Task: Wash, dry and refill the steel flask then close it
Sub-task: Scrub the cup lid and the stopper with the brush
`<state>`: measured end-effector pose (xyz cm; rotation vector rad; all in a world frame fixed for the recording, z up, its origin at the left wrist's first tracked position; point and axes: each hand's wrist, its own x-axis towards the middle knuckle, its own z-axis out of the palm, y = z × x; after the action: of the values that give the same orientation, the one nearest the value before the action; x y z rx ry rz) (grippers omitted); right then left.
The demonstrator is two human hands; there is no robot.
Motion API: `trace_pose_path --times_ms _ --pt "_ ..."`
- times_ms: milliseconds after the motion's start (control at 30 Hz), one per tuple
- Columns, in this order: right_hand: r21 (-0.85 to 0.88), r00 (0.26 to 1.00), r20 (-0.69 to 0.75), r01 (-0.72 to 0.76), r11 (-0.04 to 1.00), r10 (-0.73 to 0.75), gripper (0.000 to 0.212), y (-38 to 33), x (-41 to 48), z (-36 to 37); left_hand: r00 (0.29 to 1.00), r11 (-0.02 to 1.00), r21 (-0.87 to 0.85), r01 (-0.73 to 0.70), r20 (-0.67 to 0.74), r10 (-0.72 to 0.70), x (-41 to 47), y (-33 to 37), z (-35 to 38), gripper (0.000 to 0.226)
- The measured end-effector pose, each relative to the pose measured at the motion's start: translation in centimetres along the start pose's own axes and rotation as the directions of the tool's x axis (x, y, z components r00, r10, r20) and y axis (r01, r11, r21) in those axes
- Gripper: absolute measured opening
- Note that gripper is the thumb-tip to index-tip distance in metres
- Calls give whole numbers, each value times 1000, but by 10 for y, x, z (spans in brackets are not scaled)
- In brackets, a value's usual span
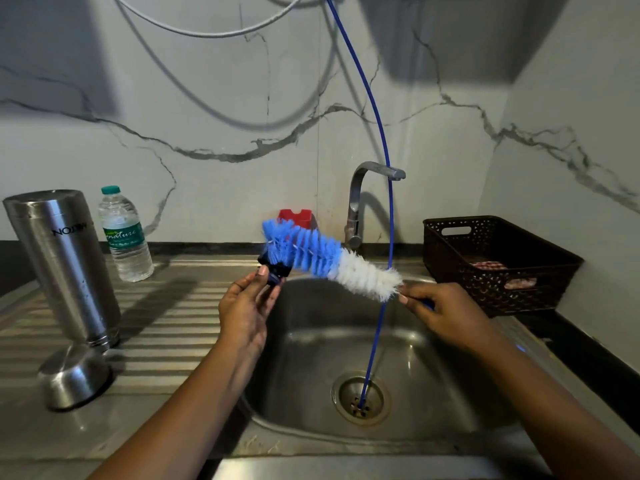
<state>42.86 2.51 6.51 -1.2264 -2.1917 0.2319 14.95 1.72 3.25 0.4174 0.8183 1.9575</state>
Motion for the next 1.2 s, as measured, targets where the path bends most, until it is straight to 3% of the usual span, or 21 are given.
trace_pose_path --times_ms 100,300,433,600,767,933,1100,1133,1200 --pt "-12 1000 -18 21 1000 -21 24 -5 6 9 1000 1000 -3 -2 0 2 0 -1 1 6" --pt "-93 980 91 -166 982 175 25 27 -4 -25 995 994 -78 -81 -59 76 7 12 -7 9" --pt "166 972 196 -164 972 131 16 16 2 -20 978 978 22 -209 -14 210 2 9 -1 23" --pt "342 947 293 -235 910 134 19 2 4 3 945 938 127 -323 98 312 -5 4 3 28" --pt "489 925 348 -316 813 151 20 10 1 1 936 936 77 -342 115 332 -3 8 2 28" --pt "535 919 352 -352 768 176 21 5 4 15 945 964 45 -262 215 247 -11 -1 6 29" --pt "556 931 328 -329 764 162 21 15 -2 -4 965 995 -31 -92 244 97 0 6 -2 81" --pt "550 933 321 -322 770 161 21 14 -2 -3 963 999 -24 -35 268 40 -2 5 -2 79" --pt "555 943 298 -296 778 147 22 9 0 6 947 996 -5 85 312 -79 -8 0 1 53"
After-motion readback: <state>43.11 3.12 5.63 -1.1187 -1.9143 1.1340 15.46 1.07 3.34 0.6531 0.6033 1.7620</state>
